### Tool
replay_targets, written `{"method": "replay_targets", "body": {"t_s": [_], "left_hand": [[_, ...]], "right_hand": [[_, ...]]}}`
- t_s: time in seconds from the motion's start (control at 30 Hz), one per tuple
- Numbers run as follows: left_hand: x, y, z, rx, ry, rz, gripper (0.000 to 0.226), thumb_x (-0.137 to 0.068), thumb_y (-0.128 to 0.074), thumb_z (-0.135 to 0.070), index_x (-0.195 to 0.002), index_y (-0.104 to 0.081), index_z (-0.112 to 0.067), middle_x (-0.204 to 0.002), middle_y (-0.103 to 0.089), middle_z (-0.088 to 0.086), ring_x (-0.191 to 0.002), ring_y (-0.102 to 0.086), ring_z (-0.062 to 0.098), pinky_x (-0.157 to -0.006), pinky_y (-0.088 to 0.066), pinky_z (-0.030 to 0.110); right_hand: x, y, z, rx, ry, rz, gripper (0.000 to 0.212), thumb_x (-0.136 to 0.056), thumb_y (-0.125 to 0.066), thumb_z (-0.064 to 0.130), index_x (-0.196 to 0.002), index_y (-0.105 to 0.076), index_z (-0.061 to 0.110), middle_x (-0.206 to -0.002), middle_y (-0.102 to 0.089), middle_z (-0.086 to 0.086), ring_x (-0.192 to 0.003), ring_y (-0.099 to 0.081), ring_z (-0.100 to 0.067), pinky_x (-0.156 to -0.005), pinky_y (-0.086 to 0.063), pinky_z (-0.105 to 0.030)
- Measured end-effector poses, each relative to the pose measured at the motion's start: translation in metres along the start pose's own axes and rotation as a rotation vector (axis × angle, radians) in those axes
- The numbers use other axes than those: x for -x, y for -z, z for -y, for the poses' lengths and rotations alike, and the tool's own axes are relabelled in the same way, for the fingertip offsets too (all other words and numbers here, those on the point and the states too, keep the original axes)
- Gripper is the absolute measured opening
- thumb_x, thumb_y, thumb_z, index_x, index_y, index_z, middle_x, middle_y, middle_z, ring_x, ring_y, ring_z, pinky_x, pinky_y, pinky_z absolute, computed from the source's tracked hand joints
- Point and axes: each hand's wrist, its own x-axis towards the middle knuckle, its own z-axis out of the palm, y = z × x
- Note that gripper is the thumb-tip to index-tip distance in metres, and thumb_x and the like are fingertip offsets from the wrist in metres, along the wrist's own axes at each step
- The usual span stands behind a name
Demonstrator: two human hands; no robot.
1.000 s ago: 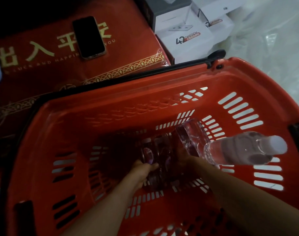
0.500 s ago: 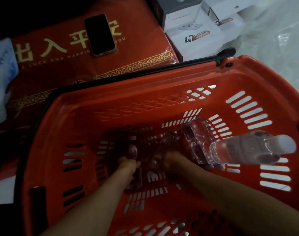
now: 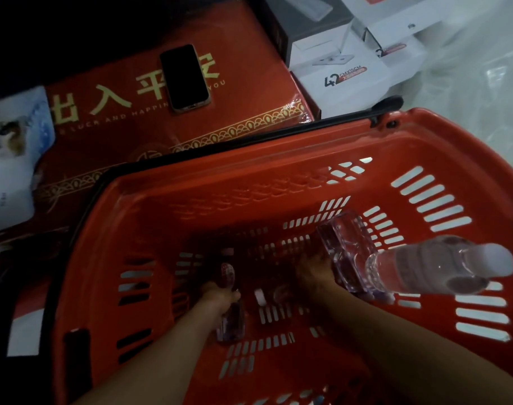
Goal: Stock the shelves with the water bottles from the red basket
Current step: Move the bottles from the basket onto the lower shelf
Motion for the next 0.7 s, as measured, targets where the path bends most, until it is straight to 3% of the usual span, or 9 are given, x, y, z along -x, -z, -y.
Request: {"method": "replay_targets", "body": {"t_s": [0.07,0.17,0.23,0.3,0.43,0.53,0.57,0.63,0.7], "left_hand": [[0.001,0.006,-0.001,0.063,0.013,0.022,0.053,-0.083,-0.071,-0.003,-0.13,-0.045,0.0,-0.124,-0.06,0.025,-0.108,-0.062,0.037,-0.087,-0.054,0.05],[0.018,0.011,-0.005,0.191,-0.002,0.053,0.039,-0.091,-0.06,-0.002,-0.127,-0.044,-0.004,-0.12,-0.063,0.021,-0.086,-0.066,0.028,-0.05,-0.052,0.034],[0.033,0.01,-0.008,0.193,-0.064,0.084,0.041,-0.09,-0.061,0.0,-0.127,-0.044,-0.006,-0.12,-0.063,0.018,-0.083,-0.067,0.025,-0.041,-0.048,0.026],[0.052,0.009,-0.014,0.172,-0.141,0.148,0.051,-0.085,-0.065,0.004,-0.13,-0.044,-0.009,-0.118,-0.064,0.012,-0.084,-0.064,0.023,-0.048,-0.05,0.027],[0.099,0.017,-0.03,0.196,-0.33,0.238,0.07,-0.08,-0.069,0.009,-0.14,-0.038,-0.009,-0.102,-0.051,0.001,-0.092,-0.055,0.019,-0.057,-0.045,0.028],[0.129,0.04,-0.041,0.197,-0.486,0.257,0.066,-0.074,-0.075,0.008,-0.129,-0.046,-0.014,-0.104,-0.054,-0.003,-0.092,-0.055,0.015,-0.071,-0.049,0.028],[0.139,0.05,-0.044,0.185,-0.542,0.25,0.055,-0.071,-0.078,0.007,-0.111,-0.05,-0.018,-0.105,-0.061,-0.002,-0.092,-0.06,0.015,-0.079,-0.052,0.031],[0.161,0.073,-0.049,0.142,-0.66,0.252,0.049,-0.064,-0.084,0.003,-0.103,-0.059,-0.013,-0.103,-0.073,0.006,-0.092,-0.069,0.021,-0.087,-0.056,0.041],[0.183,0.101,-0.057,0.128,-0.769,0.28,0.049,-0.062,-0.085,0.002,-0.101,-0.062,-0.015,-0.097,-0.075,0.007,-0.088,-0.072,0.021,-0.075,-0.059,0.039]], "right_hand": [[-0.002,0.01,-0.004,-0.109,-0.112,0.115,0.046,-0.1,-0.051,0.03,-0.141,-0.044,0.009,-0.142,-0.05,-0.016,-0.13,-0.05,-0.031,-0.109,-0.041,-0.04],[0.002,0.03,-0.005,-0.283,-0.053,0.344,0.036,-0.092,-0.067,0.028,-0.125,-0.057,0.019,-0.117,-0.06,-0.004,-0.1,-0.06,-0.018,-0.08,-0.054,-0.028],[0.012,0.038,0.001,-0.397,0.023,0.434,0.032,-0.086,-0.071,0.028,-0.115,-0.061,0.022,-0.116,-0.064,-0.005,-0.104,-0.064,-0.023,-0.088,-0.057,-0.039],[0.026,0.05,0.008,-0.562,0.034,0.49,0.027,-0.082,-0.072,0.028,-0.108,-0.066,0.023,-0.115,-0.07,-0.009,-0.108,-0.067,-0.03,-0.095,-0.055,-0.049],[0.06,0.096,0.022,-0.618,0.073,0.506,0.026,-0.098,-0.059,0.02,-0.124,-0.06,0.02,-0.118,-0.067,-0.003,-0.101,-0.064,-0.016,-0.082,-0.053,-0.028],[0.083,0.129,0.029,-0.658,0.08,0.502,0.025,-0.09,-0.069,0.024,-0.114,-0.063,0.025,-0.11,-0.067,-0.003,-0.104,-0.061,-0.024,-0.097,-0.048,-0.045],[0.09,0.136,0.031,-0.699,0.093,0.512,0.028,-0.087,-0.071,0.023,-0.114,-0.063,0.025,-0.111,-0.068,-0.006,-0.108,-0.061,-0.029,-0.103,-0.044,-0.053],[0.116,0.152,0.04,-0.724,0.172,0.49,0.033,-0.09,-0.069,0.021,-0.121,-0.059,0.024,-0.11,-0.07,-0.006,-0.104,-0.066,-0.03,-0.092,-0.053,-0.054],[0.145,0.167,0.055,-0.714,0.259,0.414,0.038,-0.091,-0.068,0.023,-0.127,-0.057,0.028,-0.111,-0.072,-0.003,-0.1,-0.069,-0.027,-0.079,-0.058,-0.045]]}}
